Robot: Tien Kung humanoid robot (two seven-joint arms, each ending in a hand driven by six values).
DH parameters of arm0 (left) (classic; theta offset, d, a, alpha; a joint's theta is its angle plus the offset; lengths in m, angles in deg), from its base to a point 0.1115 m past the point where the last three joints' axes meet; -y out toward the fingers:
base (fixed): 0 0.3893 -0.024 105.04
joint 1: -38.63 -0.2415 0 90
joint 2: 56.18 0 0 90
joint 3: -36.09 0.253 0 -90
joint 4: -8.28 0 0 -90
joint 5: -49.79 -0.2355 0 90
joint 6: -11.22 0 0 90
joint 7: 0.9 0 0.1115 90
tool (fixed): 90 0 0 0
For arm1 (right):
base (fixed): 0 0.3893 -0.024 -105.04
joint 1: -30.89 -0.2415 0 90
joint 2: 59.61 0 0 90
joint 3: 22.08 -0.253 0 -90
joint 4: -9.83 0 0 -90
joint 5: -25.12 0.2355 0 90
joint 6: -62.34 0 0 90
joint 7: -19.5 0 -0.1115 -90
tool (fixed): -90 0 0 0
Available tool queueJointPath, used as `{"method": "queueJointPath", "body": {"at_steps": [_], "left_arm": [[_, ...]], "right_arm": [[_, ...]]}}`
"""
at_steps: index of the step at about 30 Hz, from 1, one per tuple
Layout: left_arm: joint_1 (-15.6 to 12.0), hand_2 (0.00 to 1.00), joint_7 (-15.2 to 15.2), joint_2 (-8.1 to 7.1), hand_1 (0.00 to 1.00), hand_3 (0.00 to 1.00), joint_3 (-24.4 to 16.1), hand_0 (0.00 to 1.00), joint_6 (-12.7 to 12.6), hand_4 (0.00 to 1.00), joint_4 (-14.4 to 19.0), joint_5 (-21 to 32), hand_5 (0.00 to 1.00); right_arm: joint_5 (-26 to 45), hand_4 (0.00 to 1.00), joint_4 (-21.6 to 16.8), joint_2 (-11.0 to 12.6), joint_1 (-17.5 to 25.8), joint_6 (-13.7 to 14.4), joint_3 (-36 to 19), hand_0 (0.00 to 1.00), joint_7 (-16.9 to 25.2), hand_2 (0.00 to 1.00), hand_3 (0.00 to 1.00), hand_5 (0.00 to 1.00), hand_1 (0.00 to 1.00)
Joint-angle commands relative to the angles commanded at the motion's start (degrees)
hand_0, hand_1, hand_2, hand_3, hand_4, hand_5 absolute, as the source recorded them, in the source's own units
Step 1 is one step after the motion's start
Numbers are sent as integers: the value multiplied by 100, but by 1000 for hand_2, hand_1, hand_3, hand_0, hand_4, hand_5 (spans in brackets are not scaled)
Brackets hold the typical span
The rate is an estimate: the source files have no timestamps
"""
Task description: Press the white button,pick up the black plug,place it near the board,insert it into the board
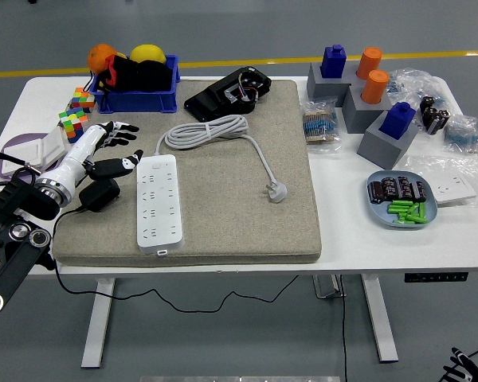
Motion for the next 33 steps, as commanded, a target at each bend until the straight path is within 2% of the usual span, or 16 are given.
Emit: {"method": "queueJointPath", "body": {"at_steps": [2, 6, 7, 12, 13, 18, 19, 24, 25, 27, 30, 31, 33], "left_arm": [[129, 644, 32, -75, 684, 816, 200, 699, 16, 630, -54, 57, 168], [631, 644, 157, -205, 684, 816, 944, 699, 85, 630, -263, 215, 168], [776, 368, 192, -211, 435, 864, 1127, 298, 99, 633, -327, 271, 180], [1324, 368, 390, -195, 435, 864, 1871, 298, 221, 633, -636, 488, 180], [1445, 192, 438, -181, 169, 862, 2034, 138, 257, 655, -703, 556, 195], [1721, 192, 659, -127, 169, 862, 2377, 138, 314, 655, -821, 688, 195], [1763, 132, 766, -116, 57, 826, 2419, 53, 346, 704, -845, 722, 371], [1925, 132, 1430, -120, 57, 826, 2620, 53, 548, 704, -937, 983, 371], [1948, 105, 1554, -119, 43, 813, 2640, 28, 586, 727, -964, 1012, 431], [1991, 105, 1792, -117, 43, 813, 2664, 28, 647, 727, -1020, 1051, 431], [2064, 105, 1922, -109, 43, 813, 2699, 28, 668, 727, -1107, 1053, 431], [2082, 98, 1943, -103, 43, 788, 2705, 16, 671, 733, -1126, 1052, 534], [2129, 98, 2013, -81, 43, 788, 2725, 16, 685, 733, -1173, 1068, 534]], "right_arm": [[-5, 744, 2, 9, -1, 5, -9, 727, -1, 558, 680, 511, 613], [-12, 744, 12, 33, -14, 9, -27, 727, -9, 558, 680, 511, 613], [-22, 745, 18, 35, -19, 10, -46, 728, -11, 557, 680, 513, 613], [-5, 745, 25, 44, -41, 15, -45, 728, -17, 557, 680, 513, 613], [8, 744, 22, 51, -48, 19, -37, 728, -16, 557, 680, 513, 613], [12, 744, 28, 64, -52, 21, -12, 728, -22, 557, 680, 513, 613], [12, 745, 30, 65, -51, 20, -12, 728, -22, 558, 680, 514, 612], [-1, 745, 41, 72, -39, 11, -6, 728, -26, 558, 680, 514, 612], [-15, 745, 44, 72, -37, 12, -18, 728, -25, 558, 681, 514, 613], [-16, 745, 45, 77, -31, 10, -10, 728, -25, 558, 681, 514, 613], [-8, 745, 46, 89, -33, 10, 17, 728, -24, 558, 681, 514, 613], [-8, 745, 45, 91, -35, 10, 20, 727, -24, 558, 681, 514, 612], [-1, 745, 44, 92, -37, 12, 26, 727, -22, 558, 681, 514, 612]]}}
